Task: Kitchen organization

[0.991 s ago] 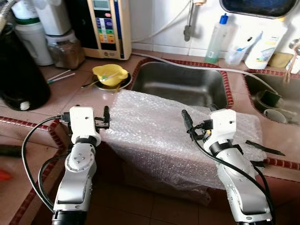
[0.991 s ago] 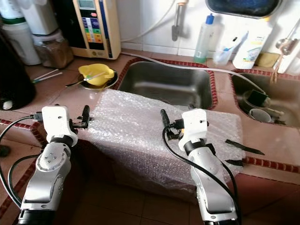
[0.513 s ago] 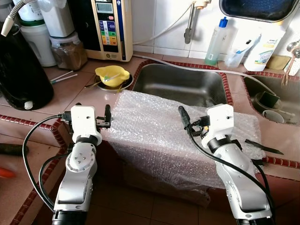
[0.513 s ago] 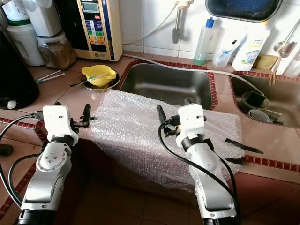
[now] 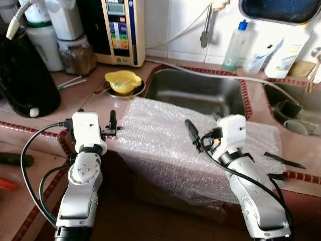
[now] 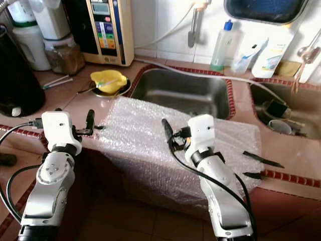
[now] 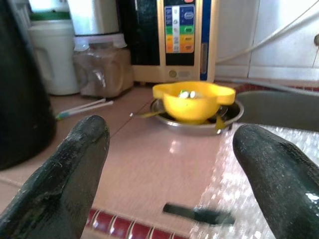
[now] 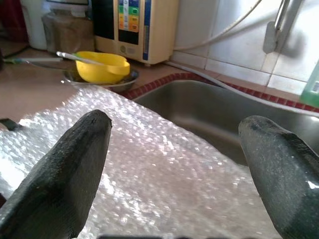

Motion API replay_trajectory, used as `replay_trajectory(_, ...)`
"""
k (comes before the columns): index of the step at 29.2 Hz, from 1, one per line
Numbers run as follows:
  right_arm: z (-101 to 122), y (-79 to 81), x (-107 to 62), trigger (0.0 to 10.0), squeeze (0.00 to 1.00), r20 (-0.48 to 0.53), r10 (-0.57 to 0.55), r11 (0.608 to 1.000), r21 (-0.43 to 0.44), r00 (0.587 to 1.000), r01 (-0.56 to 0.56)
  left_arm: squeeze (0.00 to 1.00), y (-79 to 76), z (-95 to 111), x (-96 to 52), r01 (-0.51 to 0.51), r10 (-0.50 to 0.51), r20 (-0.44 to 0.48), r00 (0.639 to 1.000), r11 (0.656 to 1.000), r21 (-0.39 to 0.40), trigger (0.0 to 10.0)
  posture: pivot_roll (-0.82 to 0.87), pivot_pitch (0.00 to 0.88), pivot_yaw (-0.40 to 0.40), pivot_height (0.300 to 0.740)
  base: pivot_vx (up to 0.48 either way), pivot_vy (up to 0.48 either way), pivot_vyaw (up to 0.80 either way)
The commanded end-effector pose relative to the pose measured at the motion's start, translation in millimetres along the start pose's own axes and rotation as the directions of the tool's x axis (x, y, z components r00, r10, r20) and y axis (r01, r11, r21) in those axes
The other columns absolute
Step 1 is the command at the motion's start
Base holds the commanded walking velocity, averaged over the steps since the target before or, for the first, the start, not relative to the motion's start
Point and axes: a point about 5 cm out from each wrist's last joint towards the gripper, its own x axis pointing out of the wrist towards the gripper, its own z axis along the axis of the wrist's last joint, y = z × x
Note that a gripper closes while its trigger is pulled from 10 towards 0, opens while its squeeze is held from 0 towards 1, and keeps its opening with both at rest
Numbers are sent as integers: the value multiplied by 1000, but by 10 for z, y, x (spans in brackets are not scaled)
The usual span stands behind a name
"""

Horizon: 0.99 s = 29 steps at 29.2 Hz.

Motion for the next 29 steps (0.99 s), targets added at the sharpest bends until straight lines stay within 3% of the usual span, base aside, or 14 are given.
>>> replay_trajectory(1,50,-15,-13,10000,0,22,2,1000,-14,1000,-2,0,-33,42,1,18,-18,18,1000,1000,-8,10000,62,0,3,740,330,0,0)
replay_trajectory(20,-20,-24,-90,10000,0,6,0,1000,-26,1000,1,0,-73,41,-46,46,-46,16,999,999,-19,10000,62,0,7,740,344,0,0)
replay_trajectory(29,-46,-30,-107,10000,0,0,-2,1000,-29,1000,2,0,-102,71,-83,54,-54,39,998,999,5,10000,66,0,7,740,27,0,0)
